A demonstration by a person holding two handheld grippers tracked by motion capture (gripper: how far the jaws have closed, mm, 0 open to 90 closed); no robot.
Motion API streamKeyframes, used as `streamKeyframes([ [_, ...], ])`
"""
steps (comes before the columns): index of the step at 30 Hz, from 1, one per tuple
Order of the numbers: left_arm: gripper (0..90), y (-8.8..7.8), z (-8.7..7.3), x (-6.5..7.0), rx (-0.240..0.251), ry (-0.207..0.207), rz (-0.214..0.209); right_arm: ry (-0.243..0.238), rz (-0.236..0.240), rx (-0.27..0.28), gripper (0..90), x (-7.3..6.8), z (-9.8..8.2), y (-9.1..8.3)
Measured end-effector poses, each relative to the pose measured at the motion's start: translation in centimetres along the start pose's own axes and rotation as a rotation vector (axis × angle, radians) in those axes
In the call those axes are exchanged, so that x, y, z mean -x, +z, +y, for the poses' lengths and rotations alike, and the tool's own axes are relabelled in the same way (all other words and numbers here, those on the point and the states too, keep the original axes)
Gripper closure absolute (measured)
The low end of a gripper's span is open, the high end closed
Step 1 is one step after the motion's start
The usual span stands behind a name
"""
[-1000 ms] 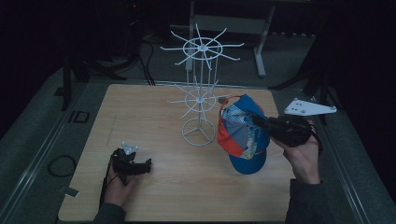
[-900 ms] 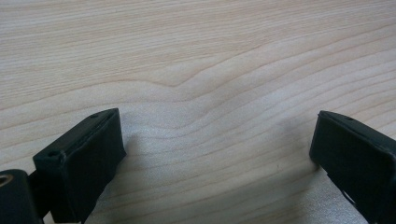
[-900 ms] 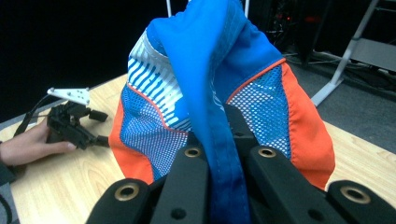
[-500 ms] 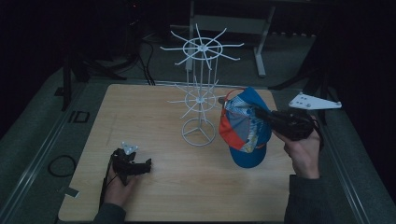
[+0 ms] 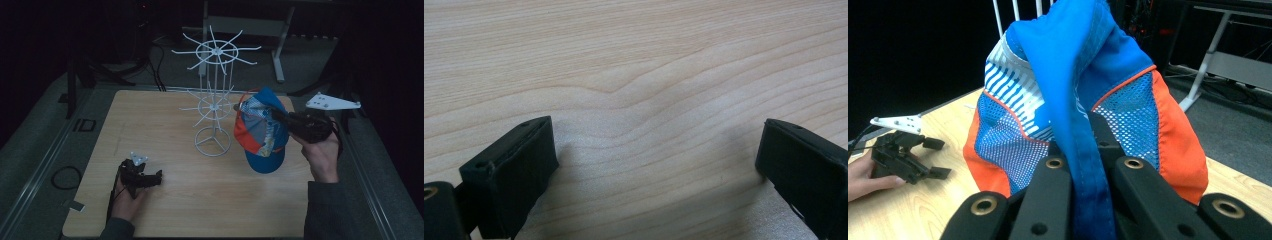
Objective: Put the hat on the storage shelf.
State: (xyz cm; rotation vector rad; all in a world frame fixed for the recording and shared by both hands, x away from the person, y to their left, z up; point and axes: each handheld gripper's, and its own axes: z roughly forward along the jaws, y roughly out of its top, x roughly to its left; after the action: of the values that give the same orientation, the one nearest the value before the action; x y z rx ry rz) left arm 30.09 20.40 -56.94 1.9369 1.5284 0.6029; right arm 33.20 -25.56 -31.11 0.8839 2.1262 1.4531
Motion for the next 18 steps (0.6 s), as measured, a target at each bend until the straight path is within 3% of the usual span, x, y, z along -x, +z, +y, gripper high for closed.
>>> streamKeyframes([
  [18, 3.4, 0.0, 0.0, 0.0, 0.000, 0.002, 0.000, -0.017, 0.005, 0.044, 89.0, 0.3, 1.5, -0.6],
])
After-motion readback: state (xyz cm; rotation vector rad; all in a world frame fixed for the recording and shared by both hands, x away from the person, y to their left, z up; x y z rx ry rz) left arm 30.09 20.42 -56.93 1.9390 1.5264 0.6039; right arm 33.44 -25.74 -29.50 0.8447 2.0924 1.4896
